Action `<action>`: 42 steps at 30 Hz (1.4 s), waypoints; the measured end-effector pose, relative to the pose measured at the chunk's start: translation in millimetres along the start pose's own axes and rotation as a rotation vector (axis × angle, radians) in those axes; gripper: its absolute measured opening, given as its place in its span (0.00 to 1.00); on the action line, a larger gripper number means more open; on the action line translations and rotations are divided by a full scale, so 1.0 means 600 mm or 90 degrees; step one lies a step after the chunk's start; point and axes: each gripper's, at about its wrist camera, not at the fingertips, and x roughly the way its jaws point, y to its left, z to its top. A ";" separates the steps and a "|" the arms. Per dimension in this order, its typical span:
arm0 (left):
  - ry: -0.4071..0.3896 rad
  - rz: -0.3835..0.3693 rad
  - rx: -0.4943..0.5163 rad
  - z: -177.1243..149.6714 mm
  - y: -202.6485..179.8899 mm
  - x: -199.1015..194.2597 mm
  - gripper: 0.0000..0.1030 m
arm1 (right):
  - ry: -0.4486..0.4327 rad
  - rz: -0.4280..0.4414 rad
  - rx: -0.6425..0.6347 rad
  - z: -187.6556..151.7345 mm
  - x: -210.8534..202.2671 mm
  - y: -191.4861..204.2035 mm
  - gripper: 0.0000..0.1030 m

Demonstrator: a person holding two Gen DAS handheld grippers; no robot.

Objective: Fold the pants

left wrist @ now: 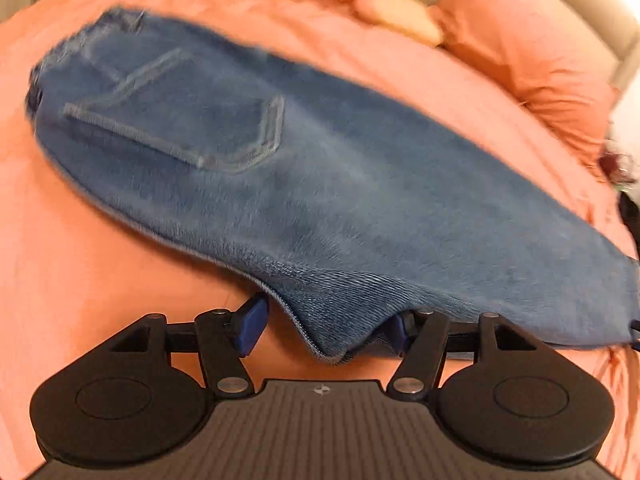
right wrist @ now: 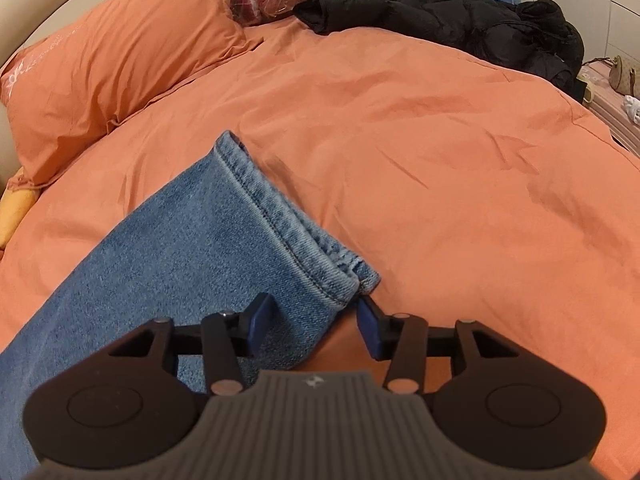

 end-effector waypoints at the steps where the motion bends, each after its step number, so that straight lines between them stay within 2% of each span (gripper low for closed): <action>1: 0.014 -0.003 -0.019 -0.003 0.004 0.009 0.59 | -0.001 0.003 0.016 0.000 0.001 -0.005 0.43; 2: 0.024 -0.012 -0.037 -0.005 0.009 0.014 0.44 | -0.004 0.005 0.036 -0.001 0.003 -0.010 0.43; 3: 0.023 -0.018 -0.052 -0.006 0.013 0.012 0.34 | -0.009 0.007 0.058 -0.001 0.003 -0.015 0.42; 4: 0.018 -0.026 -0.060 -0.007 0.016 0.007 0.31 | -0.014 0.004 0.078 -0.001 0.003 -0.020 0.38; 6: 0.007 -0.026 -0.038 -0.004 0.013 -0.010 0.22 | -0.025 -0.003 0.095 0.003 -0.006 -0.024 0.20; 9: 0.022 -0.006 0.023 0.010 -0.001 -0.028 0.17 | -0.054 -0.019 0.028 0.017 -0.037 0.005 0.10; 12: 0.061 0.020 0.079 0.017 -0.011 -0.021 0.16 | -0.070 -0.053 -0.014 0.032 -0.062 0.027 0.05; 15: 0.096 0.031 0.093 0.001 -0.009 0.007 0.17 | -0.031 -0.085 -0.007 0.031 -0.045 0.021 0.05; 17: 0.091 0.034 0.099 -0.008 -0.009 0.010 0.17 | -0.018 -0.094 -0.013 0.020 -0.029 0.015 0.05; 20: 0.110 0.019 0.091 -0.008 0.004 0.003 0.23 | -0.002 -0.093 -0.016 0.013 -0.012 0.007 0.11; 22: 0.122 0.008 0.094 -0.007 0.016 -0.008 0.24 | -0.006 -0.099 -0.005 0.015 -0.016 -0.003 0.30; 23: 0.138 0.017 0.100 -0.008 0.018 -0.012 0.10 | -0.004 -0.107 0.000 0.016 -0.021 -0.014 0.47; 24: 0.153 0.069 0.115 -0.010 0.015 -0.013 0.02 | -0.002 -0.107 0.003 0.016 -0.026 -0.023 0.51; 26: 0.139 0.085 0.143 -0.011 0.032 -0.027 0.02 | -0.003 -0.092 0.010 0.015 -0.039 -0.036 0.53; 28: 0.125 0.047 0.129 0.002 0.061 -0.048 0.09 | 0.006 -0.083 0.008 0.005 -0.053 -0.037 0.53; 31: 0.081 0.029 0.086 0.041 0.107 -0.076 0.22 | 0.023 -0.059 -0.001 -0.018 -0.065 -0.026 0.53; 33: 0.043 0.015 0.055 0.075 0.141 -0.089 0.56 | 0.025 -0.030 0.014 -0.035 -0.075 -0.019 0.53; 34: 0.011 0.018 0.034 0.092 0.162 -0.097 0.61 | 0.026 -0.015 0.028 -0.044 -0.078 -0.016 0.53; 37: -0.067 0.039 -0.029 0.142 0.222 -0.110 0.70 | 0.030 0.019 0.056 -0.070 -0.087 -0.001 0.55; 38: -0.083 0.046 -0.053 0.151 0.240 -0.112 0.77 | 0.026 0.022 0.058 -0.076 -0.089 0.006 0.55; 42: -0.093 0.025 -0.178 0.173 0.311 -0.093 0.79 | 0.013 0.043 0.097 -0.096 -0.091 0.013 0.55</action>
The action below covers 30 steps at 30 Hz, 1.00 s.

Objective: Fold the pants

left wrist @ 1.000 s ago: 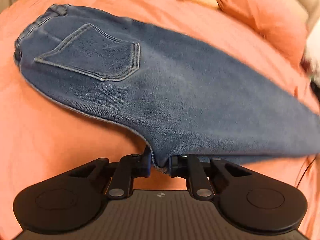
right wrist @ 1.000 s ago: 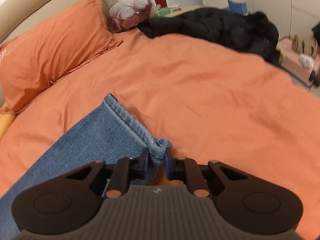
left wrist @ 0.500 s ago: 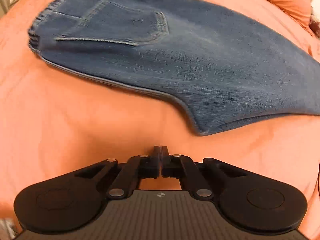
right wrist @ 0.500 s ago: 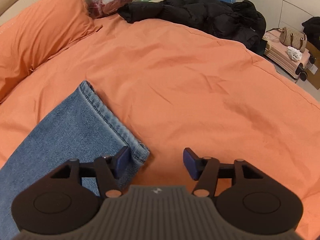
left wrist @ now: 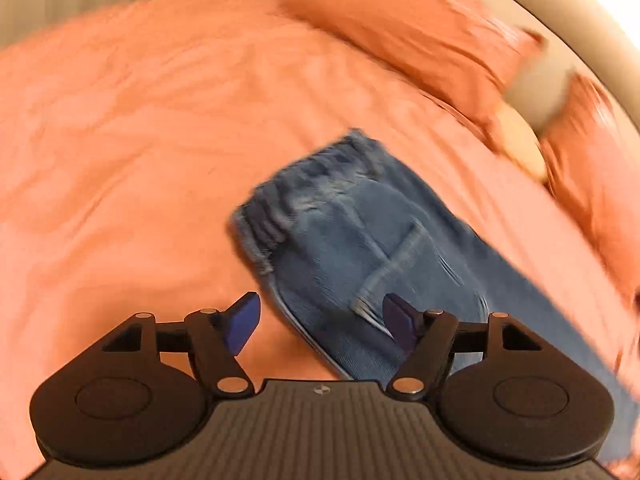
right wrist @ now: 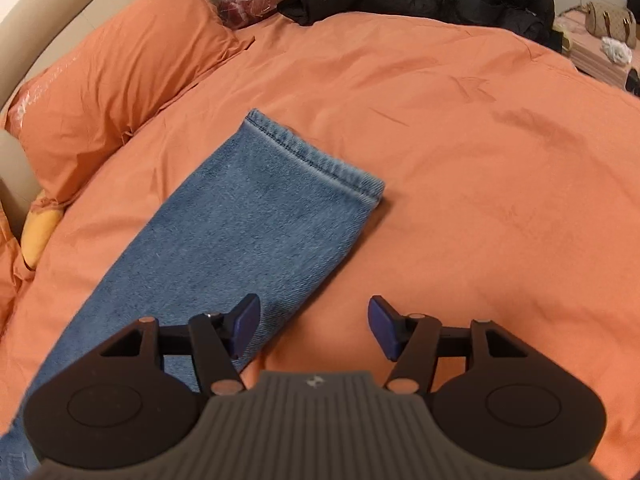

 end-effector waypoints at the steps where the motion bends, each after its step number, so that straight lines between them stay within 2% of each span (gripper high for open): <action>1: 0.003 -0.015 -0.032 0.004 0.013 0.011 0.79 | -0.005 0.007 0.014 -0.002 0.001 -0.002 0.55; 4: 0.003 -0.052 -0.101 0.002 0.037 0.047 0.79 | -0.028 0.018 0.047 0.002 0.001 -0.009 0.55; 8: 0.009 -0.054 -0.144 0.004 0.054 0.093 0.81 | -0.029 0.034 0.121 0.013 0.015 -0.034 0.55; 12: 0.000 -0.074 -0.178 -0.001 0.067 0.120 0.86 | -0.026 0.039 0.139 0.013 0.049 -0.040 0.54; 13: -0.004 -0.072 -0.174 0.002 0.066 0.125 0.85 | -0.029 0.044 0.141 0.014 0.058 -0.039 0.54; 15: -0.010 -0.061 -0.156 0.007 0.059 0.126 0.75 | -0.046 0.052 0.144 0.016 0.073 -0.038 0.54; 16: -0.010 -0.051 -0.149 0.012 0.053 0.128 0.73 | -0.055 0.054 0.144 0.020 0.081 -0.034 0.53; 18: -0.011 -0.029 -0.135 0.018 0.039 0.128 0.64 | -0.064 0.047 0.134 0.031 0.093 -0.023 0.45; 19: -0.010 -0.017 -0.130 0.019 0.035 0.126 0.62 | -0.064 0.040 0.129 0.037 0.098 -0.016 0.44; 20: -0.011 -0.005 -0.130 0.022 0.028 0.127 0.60 | -0.066 0.027 0.121 0.043 0.102 -0.008 0.38; 21: -0.009 0.007 -0.132 0.025 0.023 0.127 0.57 | -0.070 0.013 0.107 0.049 0.103 0.001 0.26; 23: -0.012 0.022 -0.134 0.032 0.013 0.122 0.54 | -0.083 -0.007 0.065 0.061 0.093 0.021 0.13; 26: -0.023 0.047 -0.095 0.039 -0.006 0.109 0.52 | -0.100 -0.043 -0.011 0.068 0.065 0.061 0.10; 30: -0.019 0.050 -0.066 0.062 -0.019 0.089 0.50 | -0.143 -0.053 -0.072 0.074 0.003 0.116 0.07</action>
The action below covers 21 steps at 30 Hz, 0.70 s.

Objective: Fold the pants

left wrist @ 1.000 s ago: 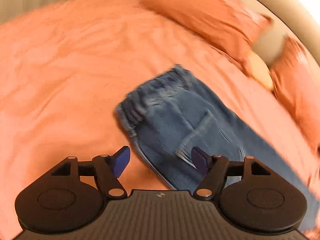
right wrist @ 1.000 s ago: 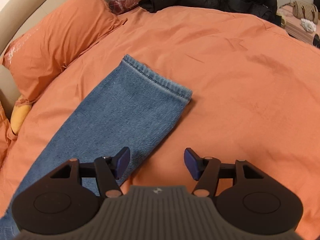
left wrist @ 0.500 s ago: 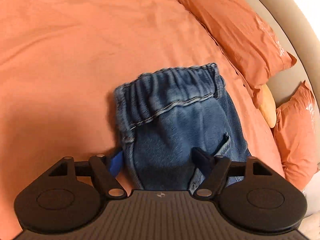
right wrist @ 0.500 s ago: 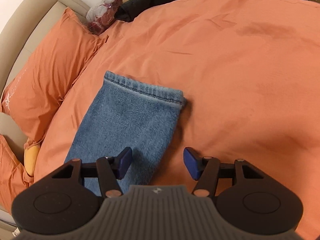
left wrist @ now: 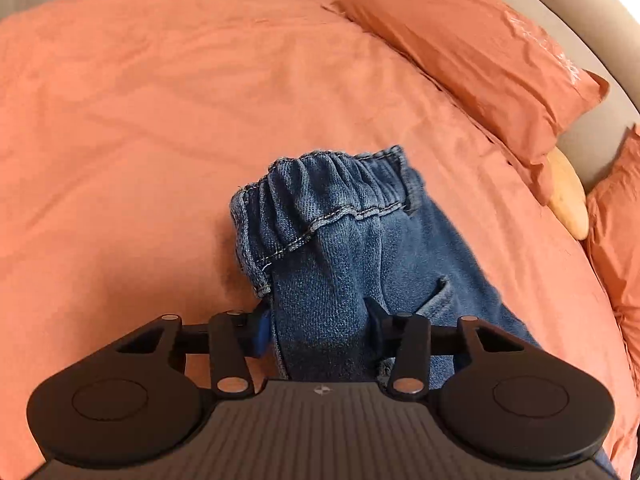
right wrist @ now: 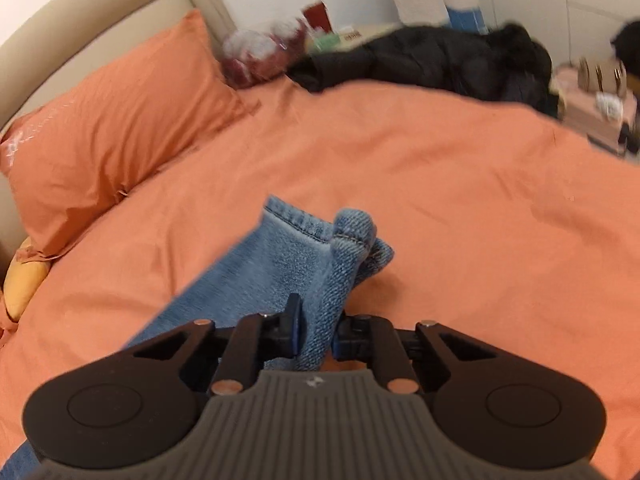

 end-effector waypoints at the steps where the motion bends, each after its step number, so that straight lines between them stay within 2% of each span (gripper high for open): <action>1: 0.001 -0.004 0.006 0.009 -0.001 -0.007 0.50 | -0.006 -0.004 -0.013 0.007 -0.018 0.014 0.07; 5: -0.009 -0.032 0.026 0.048 0.003 -0.047 0.49 | -0.026 -0.015 -0.061 0.024 -0.103 0.064 0.06; 8: -0.022 -0.025 0.041 0.080 0.027 -0.084 0.48 | -0.026 0.003 -0.080 0.018 -0.177 0.083 0.06; 10: -0.021 -0.019 0.040 0.105 0.063 -0.110 0.48 | -0.005 0.020 -0.075 0.004 -0.225 0.087 0.06; 13: -0.012 0.002 0.041 0.134 0.131 -0.135 0.48 | 0.045 0.039 -0.062 -0.044 -0.284 0.077 0.06; 16: 0.005 0.027 0.050 0.141 0.199 -0.145 0.48 | 0.100 0.039 -0.048 -0.122 -0.322 0.046 0.06; 20: 0.052 0.031 0.050 0.121 0.250 -0.114 0.48 | 0.160 0.001 0.024 -0.212 -0.306 -0.025 0.06; 21: 0.058 0.043 0.068 0.111 0.250 -0.103 0.49 | 0.171 -0.009 0.042 -0.227 -0.291 -0.041 0.06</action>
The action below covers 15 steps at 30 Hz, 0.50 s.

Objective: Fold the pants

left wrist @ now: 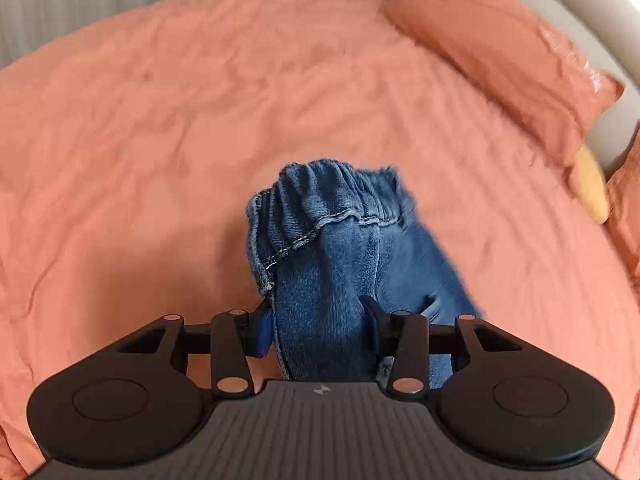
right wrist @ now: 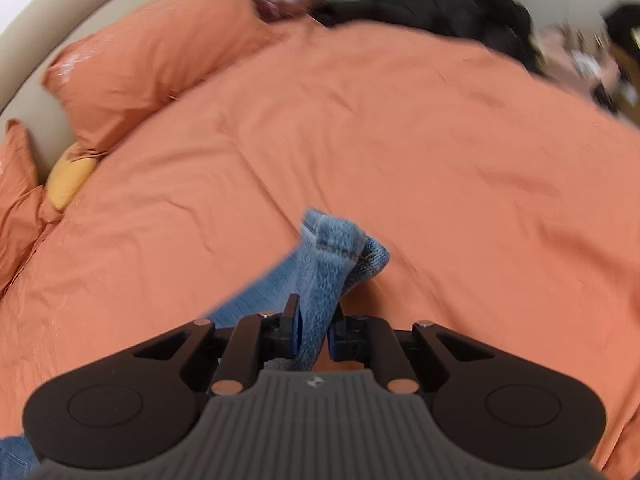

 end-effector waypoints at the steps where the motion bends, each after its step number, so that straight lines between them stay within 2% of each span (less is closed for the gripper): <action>1: 0.004 0.014 0.020 -0.008 -0.002 0.012 0.49 | 0.014 -0.009 0.014 -0.012 0.013 -0.018 0.06; 3: 0.020 0.025 0.011 -0.018 0.011 0.036 0.49 | 0.034 -0.009 0.052 -0.030 0.034 -0.052 0.07; 6: 0.052 0.021 -0.019 -0.018 0.031 0.058 0.50 | 0.039 -0.008 0.068 -0.048 0.055 -0.075 0.10; 8: 0.065 0.032 0.017 -0.013 0.021 0.056 0.53 | 0.038 -0.016 0.064 -0.050 0.061 -0.076 0.13; 10: 0.076 0.047 0.052 -0.006 0.006 0.044 0.59 | 0.041 -0.015 0.042 -0.041 0.061 -0.077 0.19; 12: 0.095 0.056 0.066 0.003 -0.005 0.028 0.65 | 0.037 -0.047 -0.002 -0.034 0.051 -0.077 0.40; 14: 0.108 0.073 0.107 0.006 -0.022 0.013 0.65 | 0.019 -0.064 -0.069 -0.025 0.031 -0.073 0.42; 15: 0.095 0.085 0.139 0.005 -0.034 0.000 0.65 | 0.014 -0.067 -0.104 -0.019 0.021 -0.070 0.43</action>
